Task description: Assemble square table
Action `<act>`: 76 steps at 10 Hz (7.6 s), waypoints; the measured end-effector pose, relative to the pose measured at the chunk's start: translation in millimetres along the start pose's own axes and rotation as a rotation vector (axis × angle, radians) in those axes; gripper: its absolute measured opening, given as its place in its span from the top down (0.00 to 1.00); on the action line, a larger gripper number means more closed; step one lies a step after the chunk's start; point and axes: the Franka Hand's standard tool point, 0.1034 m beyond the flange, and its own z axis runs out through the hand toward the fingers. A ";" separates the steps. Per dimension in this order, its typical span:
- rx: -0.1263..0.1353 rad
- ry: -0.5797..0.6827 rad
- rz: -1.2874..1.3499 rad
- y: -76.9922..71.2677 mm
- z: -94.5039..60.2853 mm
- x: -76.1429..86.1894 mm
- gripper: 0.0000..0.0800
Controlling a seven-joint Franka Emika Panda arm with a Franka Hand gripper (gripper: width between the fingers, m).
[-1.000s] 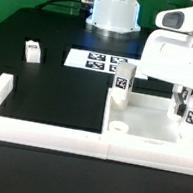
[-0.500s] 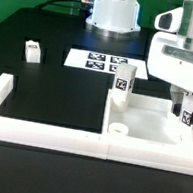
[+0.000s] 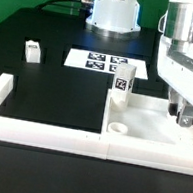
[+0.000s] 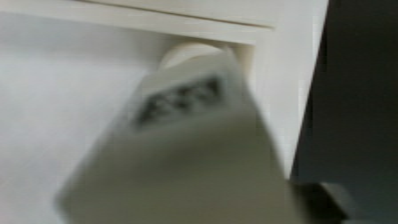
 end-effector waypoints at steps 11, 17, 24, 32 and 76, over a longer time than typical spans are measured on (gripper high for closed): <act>-0.040 0.080 -1.399 -10.7 -12.0 -33.7 0.19; -0.041 0.081 -1.380 -10.1 -10.8 -31.3 0.52; -0.009 0.050 -0.573 -10.7 -7.5 -13.4 0.64; -0.030 -0.045 0.371 1.6 -6.3 -12.8 0.64; -0.160 -0.059 -0.391 -4.3 -1.4 -18.3 0.64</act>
Offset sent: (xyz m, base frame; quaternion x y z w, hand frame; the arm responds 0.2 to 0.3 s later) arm 0.0028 0.0528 -0.0019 0.0146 -0.0869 -0.4620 0.8825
